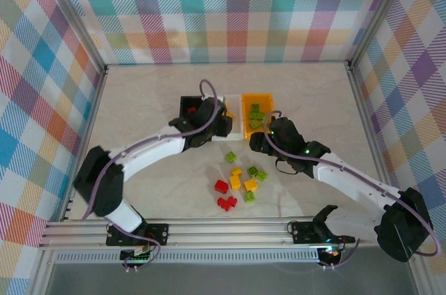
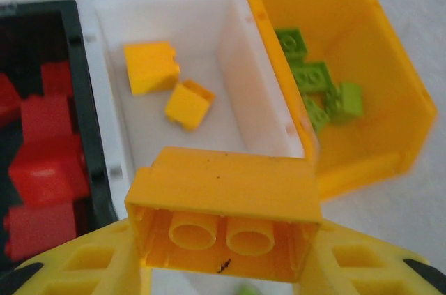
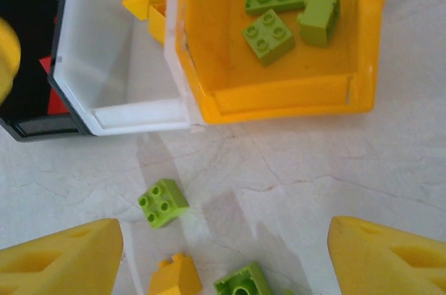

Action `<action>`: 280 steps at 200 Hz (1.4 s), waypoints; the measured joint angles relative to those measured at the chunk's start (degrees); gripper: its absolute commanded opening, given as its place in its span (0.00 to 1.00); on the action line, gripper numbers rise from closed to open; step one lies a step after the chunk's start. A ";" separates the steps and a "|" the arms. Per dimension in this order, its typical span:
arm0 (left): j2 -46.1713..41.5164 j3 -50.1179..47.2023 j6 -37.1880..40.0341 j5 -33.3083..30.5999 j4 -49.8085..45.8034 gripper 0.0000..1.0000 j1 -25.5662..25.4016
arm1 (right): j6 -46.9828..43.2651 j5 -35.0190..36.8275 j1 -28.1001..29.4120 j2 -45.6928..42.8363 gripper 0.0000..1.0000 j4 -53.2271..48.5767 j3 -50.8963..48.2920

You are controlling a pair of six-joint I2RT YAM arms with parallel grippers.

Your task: Sort the legos into containers by color

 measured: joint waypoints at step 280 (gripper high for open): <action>-45.62 -30.80 -14.84 -1.14 -8.63 1.00 -7.89 | -9.94 -2.51 7.76 20.74 0.64 -3.82 1.14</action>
